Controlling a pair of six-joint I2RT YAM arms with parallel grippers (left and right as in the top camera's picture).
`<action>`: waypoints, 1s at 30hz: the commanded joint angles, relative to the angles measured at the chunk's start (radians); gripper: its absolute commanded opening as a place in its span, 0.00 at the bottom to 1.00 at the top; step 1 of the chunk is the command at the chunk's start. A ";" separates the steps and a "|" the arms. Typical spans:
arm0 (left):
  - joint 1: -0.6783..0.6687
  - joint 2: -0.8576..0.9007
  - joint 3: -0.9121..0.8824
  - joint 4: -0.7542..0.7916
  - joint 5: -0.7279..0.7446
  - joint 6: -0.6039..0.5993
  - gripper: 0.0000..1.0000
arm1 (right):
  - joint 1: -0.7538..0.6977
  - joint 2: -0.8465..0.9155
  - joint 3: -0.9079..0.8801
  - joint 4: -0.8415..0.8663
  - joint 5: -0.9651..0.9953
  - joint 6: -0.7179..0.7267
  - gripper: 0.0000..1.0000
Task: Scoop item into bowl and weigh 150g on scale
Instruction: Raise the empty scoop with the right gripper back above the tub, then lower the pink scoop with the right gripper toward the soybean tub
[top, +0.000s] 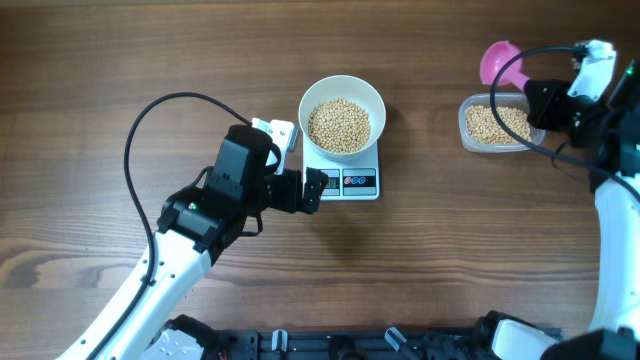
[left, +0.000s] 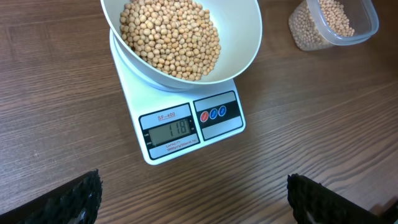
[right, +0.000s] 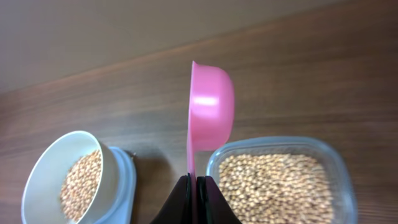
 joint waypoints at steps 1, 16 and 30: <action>-0.005 -0.008 0.000 0.003 -0.010 0.020 1.00 | -0.003 -0.079 0.007 -0.002 0.089 -0.038 0.04; -0.005 -0.008 0.000 0.003 -0.010 0.020 1.00 | -0.003 -0.080 0.006 0.025 0.115 -0.095 0.04; -0.005 -0.008 0.000 0.003 -0.010 0.020 1.00 | -0.003 -0.079 0.006 0.031 0.120 -0.019 0.04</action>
